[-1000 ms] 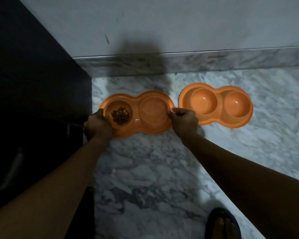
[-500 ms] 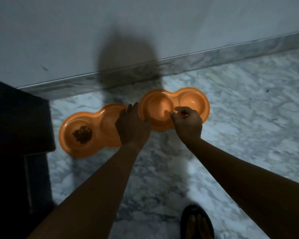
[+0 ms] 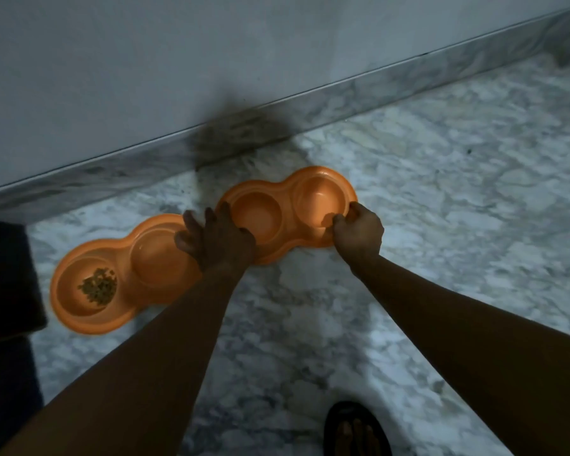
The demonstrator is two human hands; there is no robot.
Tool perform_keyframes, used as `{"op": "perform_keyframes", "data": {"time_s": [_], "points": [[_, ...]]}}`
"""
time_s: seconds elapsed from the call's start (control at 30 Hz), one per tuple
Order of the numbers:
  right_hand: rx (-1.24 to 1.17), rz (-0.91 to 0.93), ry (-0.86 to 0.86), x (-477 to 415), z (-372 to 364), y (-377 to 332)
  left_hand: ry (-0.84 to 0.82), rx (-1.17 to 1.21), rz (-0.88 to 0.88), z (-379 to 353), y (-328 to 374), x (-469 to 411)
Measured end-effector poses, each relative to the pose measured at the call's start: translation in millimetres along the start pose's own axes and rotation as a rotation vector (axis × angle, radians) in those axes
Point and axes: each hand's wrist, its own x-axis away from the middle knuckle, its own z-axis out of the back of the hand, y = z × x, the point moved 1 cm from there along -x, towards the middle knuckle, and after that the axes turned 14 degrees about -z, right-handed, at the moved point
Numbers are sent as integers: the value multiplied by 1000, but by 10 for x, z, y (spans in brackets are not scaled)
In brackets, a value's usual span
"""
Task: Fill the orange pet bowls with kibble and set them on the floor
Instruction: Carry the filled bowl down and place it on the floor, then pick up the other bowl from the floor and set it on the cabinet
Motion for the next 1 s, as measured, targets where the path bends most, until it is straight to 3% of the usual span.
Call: {"op": "perform_keyframes", "data": {"time_s": [0.1, 0.2, 0.33, 0.53, 0.63, 0.8, 1.0], "points": [[-41, 10, 8, 101, 214, -31, -37, 28, -115, 121, 9, 102], [-107, -46, -5, 349, 544, -55, 50, 236, -136, 386, 46, 397], [-167, -101, -27, 904, 1131, -160, 73, 649, -17, 916, 103, 943], [-316, -147, -4, 2290, 2133, -610, 42, 978, 141, 2254, 360, 1876], [-437, -145, 22, 3299, 2792, -835, 96, 1030, 79, 3298, 566, 2526], [-676, -71, 85, 5468, 3846, -1202, 188, 944, -171, 5342, 630, 3939], [-816, 69, -71, 7367, 4513, -1565, 315, 897, -269, 7037, 243, 5337]]}}
